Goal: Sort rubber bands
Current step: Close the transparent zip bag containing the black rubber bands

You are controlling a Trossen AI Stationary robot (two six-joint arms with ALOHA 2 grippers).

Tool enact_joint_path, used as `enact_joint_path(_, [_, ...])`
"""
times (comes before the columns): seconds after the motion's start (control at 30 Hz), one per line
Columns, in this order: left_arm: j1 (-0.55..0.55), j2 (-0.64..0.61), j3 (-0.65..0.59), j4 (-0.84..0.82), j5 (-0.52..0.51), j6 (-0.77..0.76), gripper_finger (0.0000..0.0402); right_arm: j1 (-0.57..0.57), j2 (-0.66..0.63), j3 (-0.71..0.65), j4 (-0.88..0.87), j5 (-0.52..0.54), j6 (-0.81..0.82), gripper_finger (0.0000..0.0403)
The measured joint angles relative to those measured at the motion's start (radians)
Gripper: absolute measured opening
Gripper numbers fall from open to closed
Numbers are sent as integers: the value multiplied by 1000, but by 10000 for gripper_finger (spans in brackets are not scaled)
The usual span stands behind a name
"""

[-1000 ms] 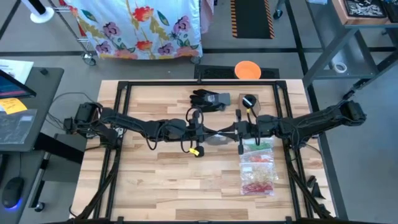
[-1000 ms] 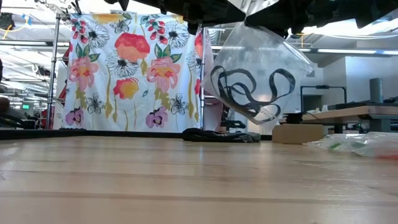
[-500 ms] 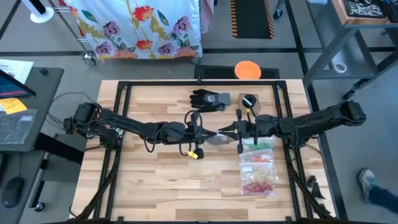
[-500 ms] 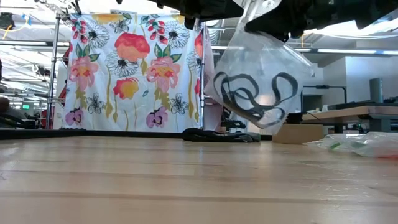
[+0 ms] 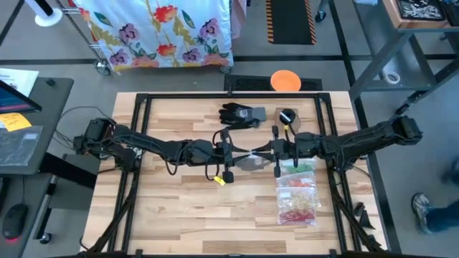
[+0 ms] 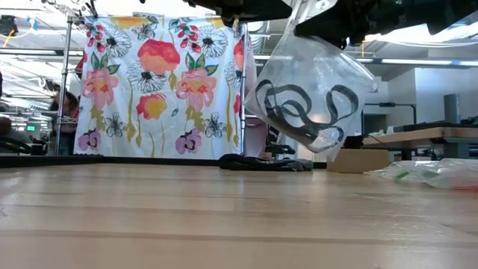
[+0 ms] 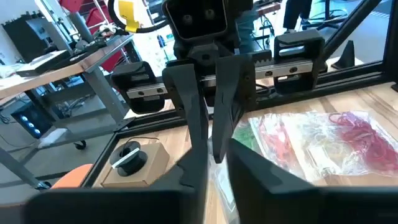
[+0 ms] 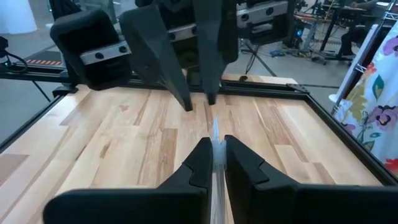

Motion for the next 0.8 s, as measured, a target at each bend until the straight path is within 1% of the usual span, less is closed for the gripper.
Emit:
enact_joint_path(0.2, [6, 0, 0, 13, 2, 1, 137, 0, 0, 0, 0, -1, 0, 29])
enact_joint_path(0.27, [14, 7, 0, 15, 2, -7, 159, 0, 0, 0, 1, -2, 0, 29])
enact_joint_path(0.33, [23, 30, 0, 48, 2, -10, 173, 0, 0, 0, 2, -3, 0, 29])
enact_joint_path(0.47, [40, 105, 11, 158, 56, 7, 181, 0, 0, 0, 4, -3, 0, 28])
enact_joint_path(0.53, [39, 130, 28, 174, 48, -24, 182, 0, 0, 0, 1, -3, 0, 29])
enact_joint_path(0.63, [32, 124, 51, 147, 16, -31, 182, 1, 0, 0, -9, -3, 0, 30])
enact_joint_path(0.73, [15, 99, 56, 67, -42, -17, 182, 1, 0, 0, -18, -3, 0, 29])
enact_joint_path(0.8, [6, 83, 58, 29, -54, -18, 182, 1, 0, 0, -21, -3, 0, 29])
